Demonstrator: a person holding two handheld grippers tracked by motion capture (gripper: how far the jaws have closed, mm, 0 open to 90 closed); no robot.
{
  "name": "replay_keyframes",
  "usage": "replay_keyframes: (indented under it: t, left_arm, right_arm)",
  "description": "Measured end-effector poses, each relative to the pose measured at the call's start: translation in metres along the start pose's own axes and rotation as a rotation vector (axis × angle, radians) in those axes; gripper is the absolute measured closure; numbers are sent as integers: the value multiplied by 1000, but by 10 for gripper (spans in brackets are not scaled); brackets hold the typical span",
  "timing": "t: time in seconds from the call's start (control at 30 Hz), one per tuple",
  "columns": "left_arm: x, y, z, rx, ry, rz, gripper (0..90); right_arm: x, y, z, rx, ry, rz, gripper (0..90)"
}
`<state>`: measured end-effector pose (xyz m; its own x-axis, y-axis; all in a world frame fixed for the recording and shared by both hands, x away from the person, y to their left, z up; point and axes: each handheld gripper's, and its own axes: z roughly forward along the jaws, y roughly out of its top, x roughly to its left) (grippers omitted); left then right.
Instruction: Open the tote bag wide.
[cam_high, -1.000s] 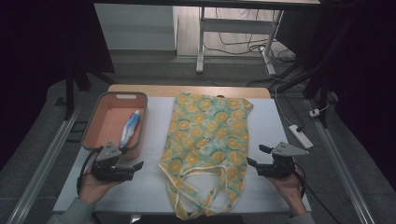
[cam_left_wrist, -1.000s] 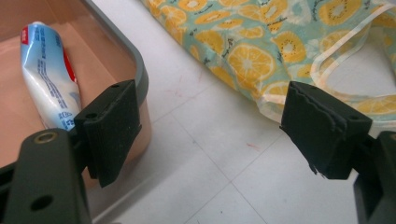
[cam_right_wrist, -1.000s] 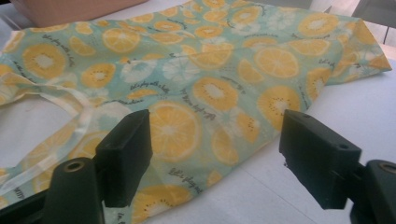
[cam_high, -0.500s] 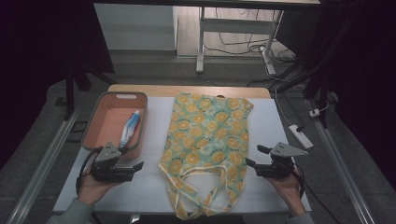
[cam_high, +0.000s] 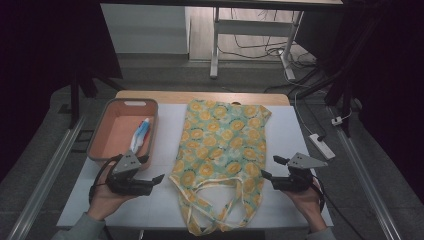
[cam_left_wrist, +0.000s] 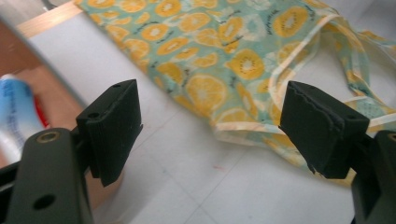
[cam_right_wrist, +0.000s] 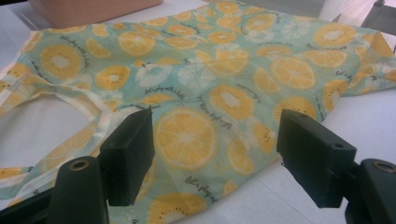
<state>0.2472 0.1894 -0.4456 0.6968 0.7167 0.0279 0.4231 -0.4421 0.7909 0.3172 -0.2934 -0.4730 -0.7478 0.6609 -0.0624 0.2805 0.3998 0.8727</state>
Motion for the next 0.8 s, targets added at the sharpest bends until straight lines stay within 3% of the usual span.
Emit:
replay_keyframes:
  t: [0.23,0.47,0.57,0.63,0.67,0.8]
  left_arm:
    - [-15,9,16,25,-44,53,216]
    - [-33,28,40,65,-123,107,217]
    - [-41,40,52,74,-172,131,217]
    - [-47,46,59,81,-229,142,217]
    - [-50,47,62,82,-265,141,217]
    - [-64,43,67,112,-318,193,219]
  right_arm:
    - [3,0,3,7,9,-4,273]
    - [5,-3,8,30,21,0,273]
    - [5,-3,8,33,19,-6,273]
    - [6,-3,8,31,17,-6,273]
    - [5,-3,7,30,15,-8,273]
    - [4,-4,6,28,12,-8,273]
